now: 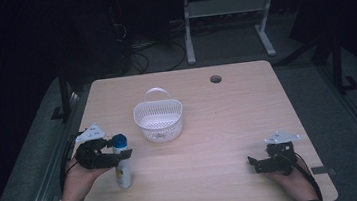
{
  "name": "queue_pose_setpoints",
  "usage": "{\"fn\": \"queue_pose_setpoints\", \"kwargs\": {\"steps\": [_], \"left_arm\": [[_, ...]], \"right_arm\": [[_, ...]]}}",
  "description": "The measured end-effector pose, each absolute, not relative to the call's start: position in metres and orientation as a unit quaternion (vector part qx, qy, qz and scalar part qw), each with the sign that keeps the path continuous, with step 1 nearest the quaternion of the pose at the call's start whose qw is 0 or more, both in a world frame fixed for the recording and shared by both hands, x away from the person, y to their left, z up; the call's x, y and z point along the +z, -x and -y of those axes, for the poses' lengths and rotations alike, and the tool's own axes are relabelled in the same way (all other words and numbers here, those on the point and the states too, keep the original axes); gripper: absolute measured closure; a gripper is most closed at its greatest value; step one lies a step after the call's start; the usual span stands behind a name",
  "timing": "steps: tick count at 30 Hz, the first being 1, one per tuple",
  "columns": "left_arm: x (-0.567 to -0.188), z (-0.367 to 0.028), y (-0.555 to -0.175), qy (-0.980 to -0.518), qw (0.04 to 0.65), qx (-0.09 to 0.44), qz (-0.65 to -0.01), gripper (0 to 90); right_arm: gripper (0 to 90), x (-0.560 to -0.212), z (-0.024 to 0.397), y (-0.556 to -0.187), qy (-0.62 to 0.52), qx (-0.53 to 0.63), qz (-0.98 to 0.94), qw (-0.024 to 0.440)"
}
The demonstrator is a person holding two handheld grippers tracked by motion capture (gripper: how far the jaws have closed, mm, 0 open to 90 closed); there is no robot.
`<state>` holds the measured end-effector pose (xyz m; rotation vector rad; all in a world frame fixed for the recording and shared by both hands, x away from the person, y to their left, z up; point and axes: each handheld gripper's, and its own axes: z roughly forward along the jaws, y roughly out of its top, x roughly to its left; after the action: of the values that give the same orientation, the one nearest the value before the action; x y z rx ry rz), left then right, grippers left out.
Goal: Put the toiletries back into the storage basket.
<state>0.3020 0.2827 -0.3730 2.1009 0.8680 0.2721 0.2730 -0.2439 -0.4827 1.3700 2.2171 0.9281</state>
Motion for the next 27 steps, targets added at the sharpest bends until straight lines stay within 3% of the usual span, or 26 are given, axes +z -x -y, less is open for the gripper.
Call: {"fn": "queue_pose_setpoints", "kwargs": {"steps": [9,27], "left_arm": [[-0.368,-0.286,-0.300,-0.827,0.439,0.113,-0.332,35.2],[-0.353,-0.281,-0.307,-0.800,0.478,0.173,-0.320,35.2]], "right_arm": [[1.2,-0.483,0.244,-0.273,-0.487,0.330,-0.787,0.186],[1.3,-0.483,0.244,-0.273,-0.487,0.330,-0.787,0.186]]}}
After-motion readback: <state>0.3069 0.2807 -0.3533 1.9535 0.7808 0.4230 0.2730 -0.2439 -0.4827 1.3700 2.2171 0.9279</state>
